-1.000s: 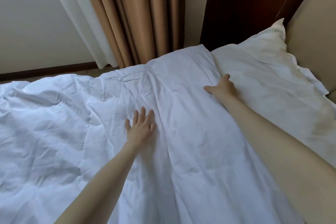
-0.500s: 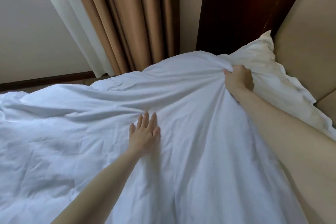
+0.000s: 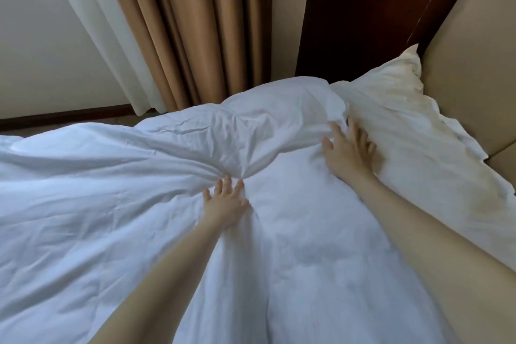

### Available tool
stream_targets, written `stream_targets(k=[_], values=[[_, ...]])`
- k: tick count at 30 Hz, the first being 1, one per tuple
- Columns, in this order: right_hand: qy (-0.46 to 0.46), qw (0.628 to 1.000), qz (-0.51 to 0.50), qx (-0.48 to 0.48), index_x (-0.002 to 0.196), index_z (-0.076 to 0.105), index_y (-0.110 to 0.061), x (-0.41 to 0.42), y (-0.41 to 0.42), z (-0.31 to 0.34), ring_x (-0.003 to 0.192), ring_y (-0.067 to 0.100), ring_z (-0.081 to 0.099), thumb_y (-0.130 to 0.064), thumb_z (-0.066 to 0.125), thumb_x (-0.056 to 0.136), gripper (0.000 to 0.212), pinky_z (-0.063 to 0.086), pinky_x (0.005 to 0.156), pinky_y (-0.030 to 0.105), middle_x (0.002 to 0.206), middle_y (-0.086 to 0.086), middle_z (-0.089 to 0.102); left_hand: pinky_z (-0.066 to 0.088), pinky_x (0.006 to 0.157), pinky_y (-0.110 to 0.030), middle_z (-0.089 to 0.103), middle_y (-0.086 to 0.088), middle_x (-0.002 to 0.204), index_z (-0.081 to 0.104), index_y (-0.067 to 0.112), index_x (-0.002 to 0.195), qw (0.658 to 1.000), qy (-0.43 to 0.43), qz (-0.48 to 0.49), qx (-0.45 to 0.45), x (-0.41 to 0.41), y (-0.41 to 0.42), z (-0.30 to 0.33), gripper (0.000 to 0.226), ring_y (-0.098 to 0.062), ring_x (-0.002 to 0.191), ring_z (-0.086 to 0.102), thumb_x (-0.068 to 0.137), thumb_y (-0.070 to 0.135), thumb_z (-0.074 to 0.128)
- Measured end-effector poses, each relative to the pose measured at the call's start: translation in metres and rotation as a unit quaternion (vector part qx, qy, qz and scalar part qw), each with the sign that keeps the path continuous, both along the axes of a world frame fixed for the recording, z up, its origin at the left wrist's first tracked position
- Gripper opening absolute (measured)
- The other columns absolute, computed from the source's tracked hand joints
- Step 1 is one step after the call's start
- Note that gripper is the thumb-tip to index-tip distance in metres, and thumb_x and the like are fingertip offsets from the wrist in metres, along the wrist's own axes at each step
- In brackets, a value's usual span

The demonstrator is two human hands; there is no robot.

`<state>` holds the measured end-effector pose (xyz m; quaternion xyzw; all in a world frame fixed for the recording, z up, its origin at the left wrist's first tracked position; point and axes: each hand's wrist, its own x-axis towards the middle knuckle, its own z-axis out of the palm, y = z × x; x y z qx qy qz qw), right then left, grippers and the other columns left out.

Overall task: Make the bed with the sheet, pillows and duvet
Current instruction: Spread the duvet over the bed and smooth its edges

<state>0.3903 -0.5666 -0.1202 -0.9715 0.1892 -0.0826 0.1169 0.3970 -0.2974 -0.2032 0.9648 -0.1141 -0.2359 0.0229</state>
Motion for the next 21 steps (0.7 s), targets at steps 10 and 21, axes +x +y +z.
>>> stream_targets(k=[10,21], values=[[0.002,0.999,0.010,0.048,0.144,0.036,-0.020,-0.020,0.001,0.015,0.132,0.029,0.029,-0.033,0.039,0.099,0.047,0.027,0.103,0.044,0.153,0.001,0.025,-0.001,0.118,-0.049,-0.007,0.002,0.162,0.001,0.023,0.154,0.997,-0.032,-0.071,0.003,-0.058,0.007,0.001,0.061,-0.020,0.149,-0.007,0.096,0.042,0.006],[-0.128,0.957,-0.006,0.260,0.112,0.061,-0.004,-0.131,0.057,0.100,0.103,0.034,0.058,-0.008,0.044,0.095,0.025,0.045,0.087,0.039,0.109,0.015,0.067,0.033,0.105,-0.026,0.056,0.008,0.133,0.054,0.022,0.132,0.948,-0.032,0.153,-0.278,-0.207,0.020,0.095,0.039,-0.014,0.126,0.049,0.097,0.015,0.039]])
